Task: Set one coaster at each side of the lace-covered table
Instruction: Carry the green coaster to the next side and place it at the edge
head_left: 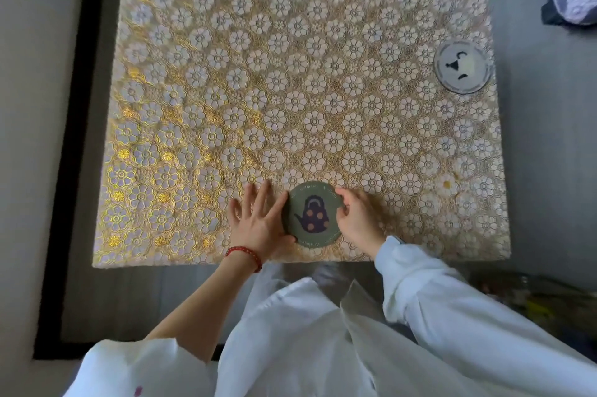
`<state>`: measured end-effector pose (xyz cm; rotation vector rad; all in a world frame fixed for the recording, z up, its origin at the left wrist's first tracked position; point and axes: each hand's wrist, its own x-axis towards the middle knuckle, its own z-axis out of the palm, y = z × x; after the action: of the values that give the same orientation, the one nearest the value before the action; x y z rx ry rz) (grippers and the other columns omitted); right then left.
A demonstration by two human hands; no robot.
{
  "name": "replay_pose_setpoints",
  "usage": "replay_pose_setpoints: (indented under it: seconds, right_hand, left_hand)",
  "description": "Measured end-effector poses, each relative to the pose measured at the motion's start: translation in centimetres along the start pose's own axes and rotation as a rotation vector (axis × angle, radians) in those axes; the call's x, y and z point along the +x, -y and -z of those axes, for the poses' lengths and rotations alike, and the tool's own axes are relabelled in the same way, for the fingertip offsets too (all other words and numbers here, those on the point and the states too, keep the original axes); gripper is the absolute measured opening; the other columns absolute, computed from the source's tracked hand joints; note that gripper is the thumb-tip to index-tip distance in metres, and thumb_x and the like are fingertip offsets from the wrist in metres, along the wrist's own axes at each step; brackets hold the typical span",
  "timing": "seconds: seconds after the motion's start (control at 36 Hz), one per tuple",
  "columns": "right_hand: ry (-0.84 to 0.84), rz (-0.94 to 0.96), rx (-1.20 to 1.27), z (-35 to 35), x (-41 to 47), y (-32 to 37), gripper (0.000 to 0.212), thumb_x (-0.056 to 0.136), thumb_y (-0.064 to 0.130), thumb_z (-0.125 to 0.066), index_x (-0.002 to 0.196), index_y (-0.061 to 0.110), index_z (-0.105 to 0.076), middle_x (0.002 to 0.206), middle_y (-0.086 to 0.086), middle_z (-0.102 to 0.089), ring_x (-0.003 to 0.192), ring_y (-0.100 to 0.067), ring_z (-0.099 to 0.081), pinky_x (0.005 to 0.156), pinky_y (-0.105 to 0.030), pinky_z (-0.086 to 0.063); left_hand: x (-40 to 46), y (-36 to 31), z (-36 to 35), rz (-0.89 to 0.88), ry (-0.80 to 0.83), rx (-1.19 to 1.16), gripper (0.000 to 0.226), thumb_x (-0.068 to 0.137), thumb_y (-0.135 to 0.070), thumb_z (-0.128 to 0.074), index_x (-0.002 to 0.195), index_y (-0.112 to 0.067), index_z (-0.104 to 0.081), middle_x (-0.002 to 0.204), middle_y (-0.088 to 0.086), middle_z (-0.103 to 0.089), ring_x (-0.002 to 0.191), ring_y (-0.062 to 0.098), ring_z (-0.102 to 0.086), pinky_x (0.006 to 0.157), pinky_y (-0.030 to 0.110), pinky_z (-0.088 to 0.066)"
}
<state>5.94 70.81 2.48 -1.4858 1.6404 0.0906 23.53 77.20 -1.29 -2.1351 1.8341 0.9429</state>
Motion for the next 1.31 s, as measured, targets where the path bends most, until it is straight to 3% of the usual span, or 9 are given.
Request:
replay_pose_setpoints:
  seconds: [0.28,0.44,0.89,1.31]
  right_hand:
    - [0.018,-0.015,0.005,0.2,-0.1,0.2,0.041,0.086,0.001,-0.047,0.127,0.007,-0.044,0.125,-0.017,-0.045,0.119,-0.026,-0.044,0.106,-0.037,-0.038]
    - [0.029,-0.015,0.018,0.2,-0.5,0.0,0.043,0.087,0.001,-0.047,0.129,0.009,-0.042,0.127,-0.017,-0.042,0.118,-0.027,-0.045,0.104,-0.032,-0.036]
    - [0.031,0.026,0.005,-0.1,-0.8,-0.2,0.043,0.088,0.002,-0.044,0.131,0.009,-0.040,0.126,-0.017,-0.041,0.117,-0.027,-0.045,0.101,-0.036,-0.040]
    - [0.073,0.077,-0.154,0.2,-0.9,0.0,0.047,0.090,0.009,-0.043,0.136,0.011,-0.032,0.131,-0.011,-0.036,0.119,-0.025,-0.043,0.097,-0.033,-0.040]
  left_hand:
    - [-0.1,0.0,-0.3,-0.004,0.011,0.047,0.109,0.056,-0.070,-0.066,0.139,-0.039,-0.002,0.155,0.005,0.008,0.140,0.034,0.015,0.110,0.060,0.005]
    - [-0.3,-0.2,0.0,-0.007,0.020,0.033,0.103,0.062,-0.060,-0.067,0.140,-0.038,-0.003,0.155,0.006,0.010,0.140,0.034,0.015,0.112,0.060,0.005]
    - [-0.6,-0.3,0.6,-0.008,-0.015,0.000,0.096,0.063,-0.054,-0.069,0.139,-0.034,-0.016,0.156,0.007,0.001,0.141,0.034,0.008,0.113,0.059,0.000]
    - [-0.6,0.2,0.8,-0.032,0.047,0.033,0.100,0.064,-0.058,-0.068,0.141,-0.037,-0.006,0.155,0.006,0.007,0.141,0.031,0.012,0.113,0.057,0.002]
